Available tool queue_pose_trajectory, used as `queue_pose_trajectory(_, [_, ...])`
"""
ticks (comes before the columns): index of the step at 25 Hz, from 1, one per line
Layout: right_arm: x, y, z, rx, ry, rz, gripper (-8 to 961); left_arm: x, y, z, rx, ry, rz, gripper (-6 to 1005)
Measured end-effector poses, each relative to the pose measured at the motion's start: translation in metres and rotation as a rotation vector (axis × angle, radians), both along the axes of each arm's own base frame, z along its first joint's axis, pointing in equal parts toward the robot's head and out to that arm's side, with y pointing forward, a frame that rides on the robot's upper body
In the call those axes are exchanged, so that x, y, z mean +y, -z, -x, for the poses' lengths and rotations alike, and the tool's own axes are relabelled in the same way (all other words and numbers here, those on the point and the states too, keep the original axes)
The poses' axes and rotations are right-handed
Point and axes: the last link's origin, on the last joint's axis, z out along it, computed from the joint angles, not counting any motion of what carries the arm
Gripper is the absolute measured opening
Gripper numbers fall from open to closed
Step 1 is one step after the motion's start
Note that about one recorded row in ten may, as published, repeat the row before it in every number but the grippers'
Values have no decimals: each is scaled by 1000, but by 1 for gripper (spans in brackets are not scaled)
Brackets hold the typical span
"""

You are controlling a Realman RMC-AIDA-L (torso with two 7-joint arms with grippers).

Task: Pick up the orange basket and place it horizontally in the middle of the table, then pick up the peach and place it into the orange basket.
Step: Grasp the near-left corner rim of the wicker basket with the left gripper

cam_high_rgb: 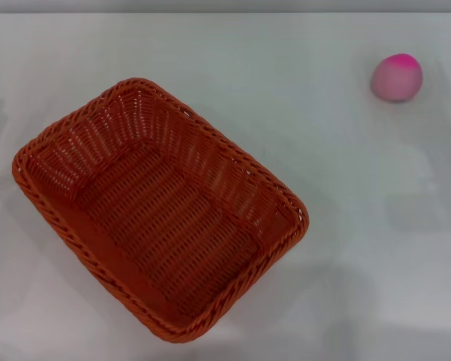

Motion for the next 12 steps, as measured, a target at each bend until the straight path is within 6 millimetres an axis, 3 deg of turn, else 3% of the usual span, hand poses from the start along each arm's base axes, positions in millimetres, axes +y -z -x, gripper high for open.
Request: queue_pose_trajectory(12, [-1, -4, -2, -5, 10, -15, 826, 5, 1, -4, -1, 10, 7, 699])
